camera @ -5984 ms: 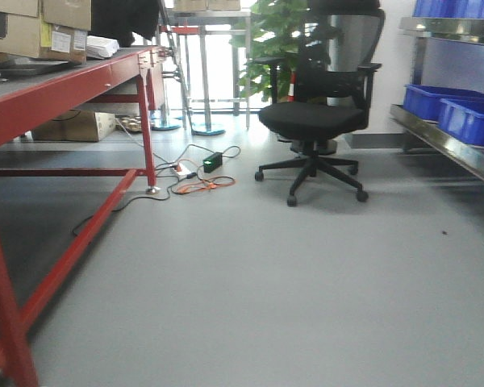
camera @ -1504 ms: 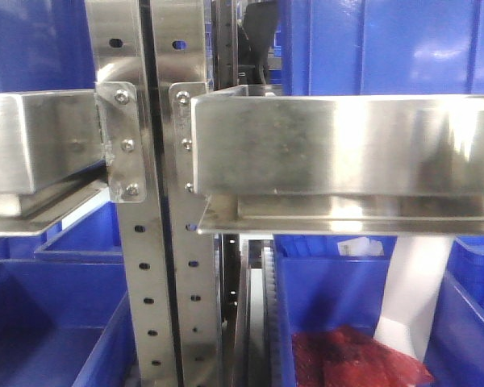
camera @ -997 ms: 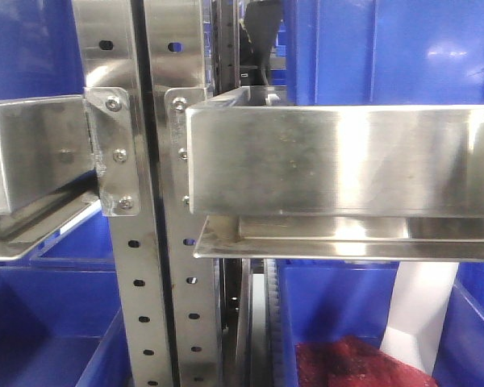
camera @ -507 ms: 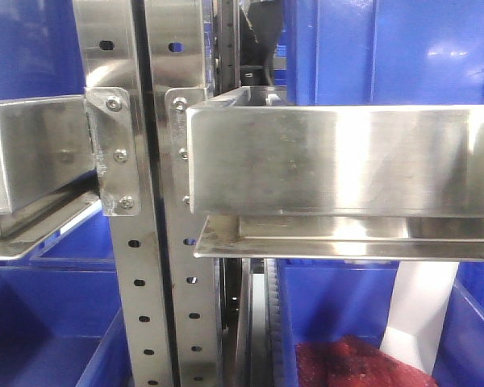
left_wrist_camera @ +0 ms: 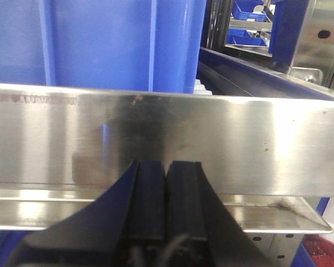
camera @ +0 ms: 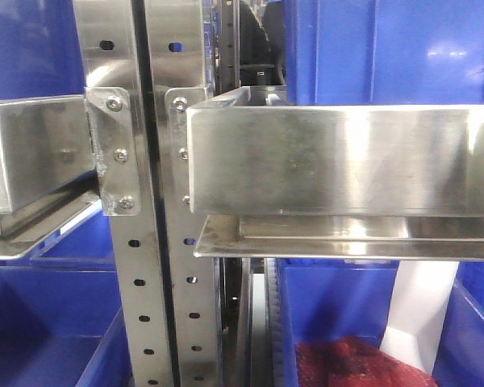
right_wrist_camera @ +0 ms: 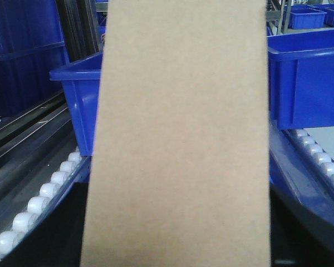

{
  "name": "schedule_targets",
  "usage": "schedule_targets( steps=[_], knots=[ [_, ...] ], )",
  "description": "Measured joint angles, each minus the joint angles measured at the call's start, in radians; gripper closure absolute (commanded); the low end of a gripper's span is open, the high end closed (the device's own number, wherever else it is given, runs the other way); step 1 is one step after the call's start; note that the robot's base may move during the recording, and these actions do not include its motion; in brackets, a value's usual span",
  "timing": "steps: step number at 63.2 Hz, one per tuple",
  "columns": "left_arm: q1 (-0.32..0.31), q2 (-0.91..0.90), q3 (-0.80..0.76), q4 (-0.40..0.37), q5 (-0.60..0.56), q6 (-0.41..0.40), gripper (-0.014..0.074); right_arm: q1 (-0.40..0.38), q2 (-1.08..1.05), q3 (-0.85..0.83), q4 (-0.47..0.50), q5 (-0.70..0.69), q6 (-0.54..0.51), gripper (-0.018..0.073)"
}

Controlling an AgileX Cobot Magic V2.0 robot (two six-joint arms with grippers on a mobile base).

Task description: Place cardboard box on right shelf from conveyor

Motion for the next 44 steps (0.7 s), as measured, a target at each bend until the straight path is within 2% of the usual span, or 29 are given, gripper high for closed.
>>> schedule_targets(
  steps=[10,17,31,44],
  knots=[
    [0.0,0.0,0.0,0.0,0.0,0.0,0.0715,0.0,0.038,-0.02,0.0,-0.02,-0.021,0.0356],
    [0.0,0.0,0.0,0.0,0.0,0.0,0.0715,0.0,0.124,-0.074,0.0,-0.028,-0.119,0.0356],
    [0.0,0.0,0.0,0.0,0.0,0.0,0.0715,0.061,0.338,-0.199,0.0,-0.042,-0.488,0.0356],
    [0.0,0.0,0.0,0.0,0.0,0.0,0.0715,0.126,0.489,-0.256,-0.009,-0.052,-0.961,0.0356]
  ],
)
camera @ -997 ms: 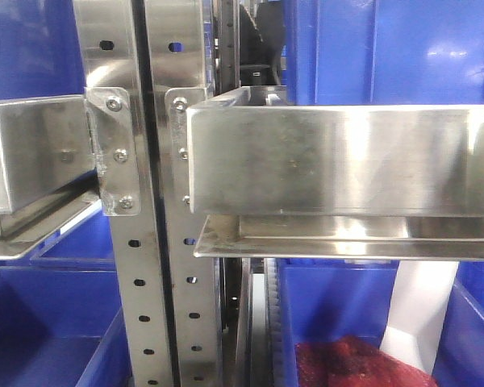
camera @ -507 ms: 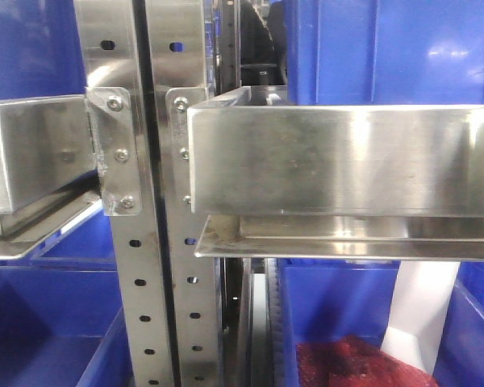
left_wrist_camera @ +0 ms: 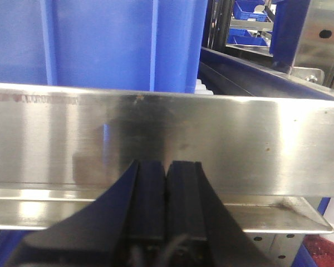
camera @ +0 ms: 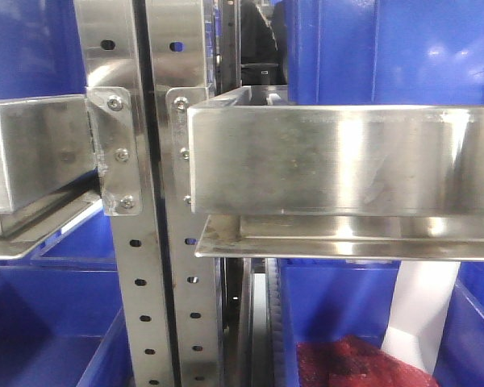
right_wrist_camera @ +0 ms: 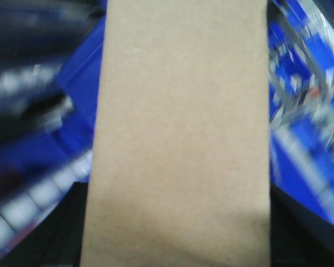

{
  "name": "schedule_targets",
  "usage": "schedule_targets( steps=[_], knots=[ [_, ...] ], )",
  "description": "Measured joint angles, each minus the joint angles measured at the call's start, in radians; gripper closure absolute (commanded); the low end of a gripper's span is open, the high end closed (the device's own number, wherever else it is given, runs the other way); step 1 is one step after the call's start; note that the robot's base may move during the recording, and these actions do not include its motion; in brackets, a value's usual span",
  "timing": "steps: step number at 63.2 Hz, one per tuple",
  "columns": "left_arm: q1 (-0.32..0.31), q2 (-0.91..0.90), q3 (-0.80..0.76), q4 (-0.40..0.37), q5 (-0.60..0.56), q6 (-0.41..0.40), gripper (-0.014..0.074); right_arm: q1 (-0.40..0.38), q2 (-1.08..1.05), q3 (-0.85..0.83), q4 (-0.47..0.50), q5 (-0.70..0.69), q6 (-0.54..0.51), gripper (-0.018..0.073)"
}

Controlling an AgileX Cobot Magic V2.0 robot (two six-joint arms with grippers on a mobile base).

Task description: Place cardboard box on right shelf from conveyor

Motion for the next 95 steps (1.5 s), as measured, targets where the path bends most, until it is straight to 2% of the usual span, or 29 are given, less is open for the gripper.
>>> schedule_targets(
  steps=[12,21,38,82,88,92,95],
  knots=[
    [0.0,0.0,0.0,0.0,0.0,0.0,0.0715,0.027,0.092,0.0,-0.005,-0.002,-0.439,0.0356],
    [0.0,0.0,0.0,0.0,0.0,0.0,0.0715,0.027,0.139,0.0,-0.005,-0.002,-0.567,0.0356],
    [0.0,0.0,0.0,0.0,0.0,0.0,0.0715,0.024,0.204,0.014,0.05,-0.009,-0.596,0.0356],
    [0.0,0.0,0.0,0.0,0.0,0.0,0.0715,-0.097,0.311,0.06,0.159,-0.119,-0.602,0.0347],
    [0.0,0.0,0.0,0.0,0.0,0.0,0.0715,-0.098,0.317,0.068,0.184,-0.134,-0.602,0.0233],
    [0.0,0.0,0.0,0.0,0.0,0.0,0.0715,-0.098,0.317,0.075,0.213,-0.152,-0.602,0.0088],
    [0.0,0.0,0.0,0.0,0.0,0.0,0.0715,-0.098,0.317,0.083,0.245,-0.172,-0.602,-0.006]
  ],
)
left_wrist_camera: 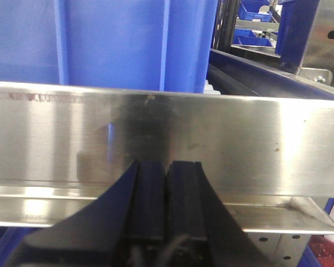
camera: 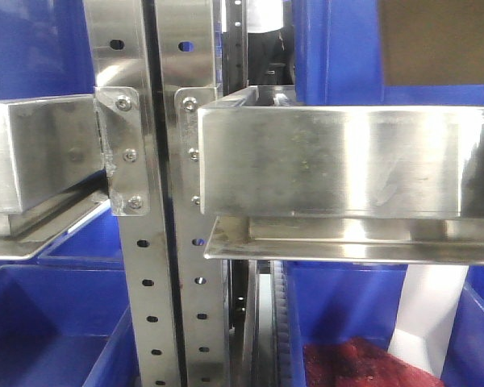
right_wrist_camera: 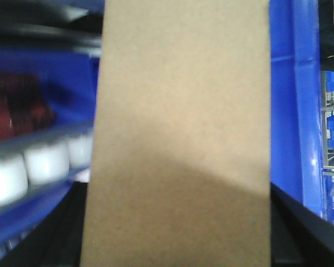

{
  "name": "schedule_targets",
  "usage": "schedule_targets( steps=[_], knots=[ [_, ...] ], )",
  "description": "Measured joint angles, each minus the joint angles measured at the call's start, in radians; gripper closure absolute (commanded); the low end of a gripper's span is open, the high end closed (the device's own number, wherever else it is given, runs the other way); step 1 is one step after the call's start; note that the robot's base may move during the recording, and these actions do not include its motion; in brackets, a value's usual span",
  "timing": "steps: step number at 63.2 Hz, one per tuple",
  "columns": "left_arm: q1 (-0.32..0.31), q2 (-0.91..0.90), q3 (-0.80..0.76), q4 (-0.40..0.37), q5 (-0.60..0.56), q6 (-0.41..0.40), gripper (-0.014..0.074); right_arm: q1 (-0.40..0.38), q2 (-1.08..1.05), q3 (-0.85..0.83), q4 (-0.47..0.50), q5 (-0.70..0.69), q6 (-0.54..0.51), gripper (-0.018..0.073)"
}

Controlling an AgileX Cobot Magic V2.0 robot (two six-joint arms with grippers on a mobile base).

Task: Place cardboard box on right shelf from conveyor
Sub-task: 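Lower the box onto the shelf rollers and open the right gripper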

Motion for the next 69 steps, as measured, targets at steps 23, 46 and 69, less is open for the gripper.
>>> schedule_targets(
  steps=[23,46,69],
  knots=[
    [0.0,0.0,0.0,0.0,0.0,0.0,0.0715,0.0,0.002,0.026,0.053,-0.052,0.0,-0.0066],
    [0.0,0.0,0.0,0.0,0.0,0.0,0.0715,0.017,-0.044,0.026,0.133,-0.015,0.0,-0.0066],
    [0.0,0.0,0.0,0.0,0.0,0.0,0.0715,0.045,-0.118,0.026,0.238,0.042,0.147,-0.0066]
  ],
)
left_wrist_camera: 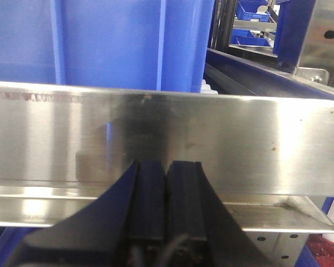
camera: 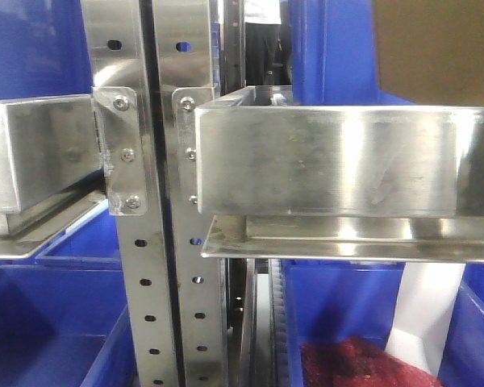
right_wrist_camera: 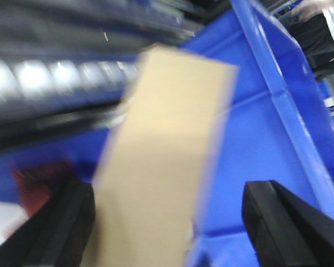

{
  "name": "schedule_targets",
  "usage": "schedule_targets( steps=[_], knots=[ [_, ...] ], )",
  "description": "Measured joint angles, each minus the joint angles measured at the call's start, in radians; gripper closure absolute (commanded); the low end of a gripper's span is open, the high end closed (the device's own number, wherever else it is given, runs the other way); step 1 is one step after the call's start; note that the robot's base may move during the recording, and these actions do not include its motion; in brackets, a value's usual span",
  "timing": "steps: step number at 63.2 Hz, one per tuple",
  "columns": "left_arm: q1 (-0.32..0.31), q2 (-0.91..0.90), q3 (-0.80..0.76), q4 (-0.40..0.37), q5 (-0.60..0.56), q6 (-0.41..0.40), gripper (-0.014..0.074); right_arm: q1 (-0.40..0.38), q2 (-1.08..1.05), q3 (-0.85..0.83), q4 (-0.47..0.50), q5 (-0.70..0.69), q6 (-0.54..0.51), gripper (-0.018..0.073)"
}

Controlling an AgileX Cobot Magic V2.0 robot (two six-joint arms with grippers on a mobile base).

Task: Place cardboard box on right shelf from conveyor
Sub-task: 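Lower the box onto the shelf rollers and open the right gripper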

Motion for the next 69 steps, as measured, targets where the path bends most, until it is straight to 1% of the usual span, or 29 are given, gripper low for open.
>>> schedule_targets(
  steps=[5,8,10,14,19,22,23,26,27,29,30,33,42,51,57,69],
  knots=[
    [0.0,0.0,0.0,0.0,0.0,0.0,0.0715,0.012,-0.025,0.0,0.018,0.02,0.08,-0.0062],
    [0.0,0.0,0.0,0.0,0.0,0.0,0.0715,0.019,-0.043,0.0,0.026,0.03,0.154,-0.0044],
    [0.0,0.0,0.0,0.0,0.0,0.0,0.0715,0.021,-0.057,0.0,0.028,0.035,0.217,-0.0024],
    [0.0,0.0,0.0,0.0,0.0,0.0,0.0715,0.023,-0.08,0.0,0.028,0.045,0.346,0.0043],
    [0.0,0.0,0.0,0.0,0.0,0.0,0.0715,0.023,-0.113,0.0,0.028,0.047,0.511,0.0172],
    [0.0,0.0,0.0,0.0,0.0,0.0,0.0715,0.023,-0.136,0.0,0.028,0.047,0.609,0.0272],
    [0.0,0.0,0.0,0.0,0.0,0.0,0.0715,0.023,-0.143,0.0,0.028,0.047,0.635,0.0317],
    [0.0,0.0,0.0,0.0,0.0,0.0,0.0715,0.023,-0.17,0.0,0.022,0.047,0.709,0.0407],
    [0.0,0.0,0.0,0.0,0.0,0.0,0.0715,0.023,-0.183,0.0,0.016,0.047,0.743,0.0451],
    [0.0,0.0,0.0,0.0,0.0,0.0,0.0715,0.023,-0.201,0.002,0.008,0.047,0.798,0.0506],
    [0.0,0.0,0.0,0.0,0.0,0.0,0.0715,0.023,-0.21,0.002,-0.003,0.047,0.819,0.0517],
    [0.0,0.0,0.0,0.0,0.0,0.0,0.0715,0.023,-0.244,0.012,-0.031,0.042,0.89,0.0498],
    [0.0,0.0,0.0,0.0,0.0,0.0,0.0715,0.023,-0.36,0.066,-0.144,-0.005,1.095,0.0502],
    [0.0,0.0,0.0,0.0,0.0,0.0,0.0715,0.023,-0.455,0.136,-0.256,-0.057,1.254,0.0502],
    [0.0,0.0,0.0,0.0,0.0,0.0,0.0715,0.023,-0.491,0.178,-0.297,-0.075,1.299,0.0502],
    [0.0,0.0,0.0,0.0,0.0,0.0,0.0715,0.023,-0.498,0.207,-0.309,-0.079,1.322,0.0502]
  ],
)
